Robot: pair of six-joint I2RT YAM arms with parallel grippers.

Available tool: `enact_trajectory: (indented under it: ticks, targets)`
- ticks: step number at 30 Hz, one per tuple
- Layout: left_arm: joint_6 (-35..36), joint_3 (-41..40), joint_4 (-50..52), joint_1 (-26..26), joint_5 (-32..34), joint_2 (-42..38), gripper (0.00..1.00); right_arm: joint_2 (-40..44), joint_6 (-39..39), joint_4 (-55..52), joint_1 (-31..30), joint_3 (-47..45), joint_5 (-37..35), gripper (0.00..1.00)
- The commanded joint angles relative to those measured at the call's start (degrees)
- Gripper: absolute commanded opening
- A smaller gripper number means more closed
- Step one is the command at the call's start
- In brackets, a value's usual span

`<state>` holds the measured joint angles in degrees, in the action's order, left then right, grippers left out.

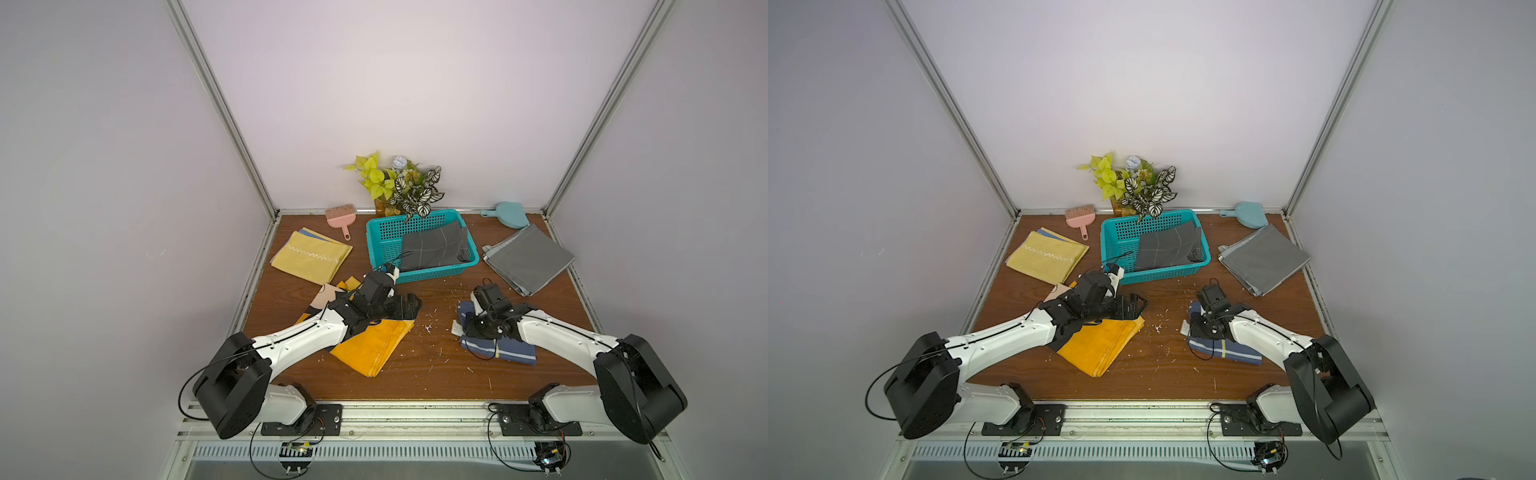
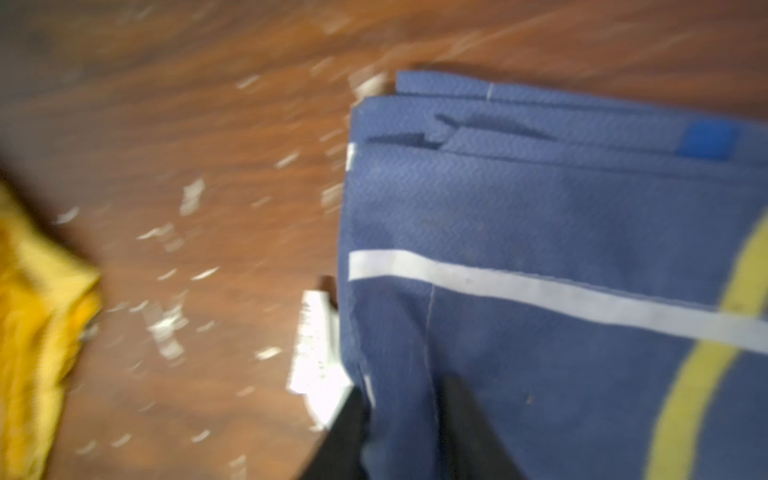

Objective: Put the folded pillowcase in the basket
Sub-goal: Move to the center of the board.

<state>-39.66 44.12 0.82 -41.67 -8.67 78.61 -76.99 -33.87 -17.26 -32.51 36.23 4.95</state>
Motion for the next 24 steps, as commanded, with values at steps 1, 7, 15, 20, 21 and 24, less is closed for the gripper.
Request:
enact_trajectory:
  ticks: [1, 7, 15, 20, 21, 24]
  targets:
    - [-0.57, 1.28, -0.84, -0.47, 0.04, 2.15, 1.00, 2.55, -2.84, 1.28, -2.69, 3.99, 5.20, 0.68]
    - [-1.56, 2.71, -2.61, -1.64, -4.81, 6.24, 1.00, 12.96, -0.84, -7.50, 1.72, 7.01, -5.51, 0.99]
    - [-3.71, 10.46, -7.32, -7.78, -13.57, 17.31, 1.00, 17.67, 1.61, -7.43, 18.72, -2.38, -5.35, 0.99]
    - [-6.09, 12.94, -11.26, -9.95, -16.49, 24.20, 1.00, 22.07, -0.22, -4.50, 22.07, -7.30, -8.15, 0.99]
    - [-6.31, 13.56, -11.36, -10.26, -16.95, 25.41, 1.00, 23.01, -0.23, -4.54, 22.85, -7.99, -8.22, 0.99]
    - [-6.48, 15.19, -11.38, -11.42, -17.57, 28.38, 1.00, 24.98, -0.74, -4.91, 24.16, -9.11, -10.59, 0.99]
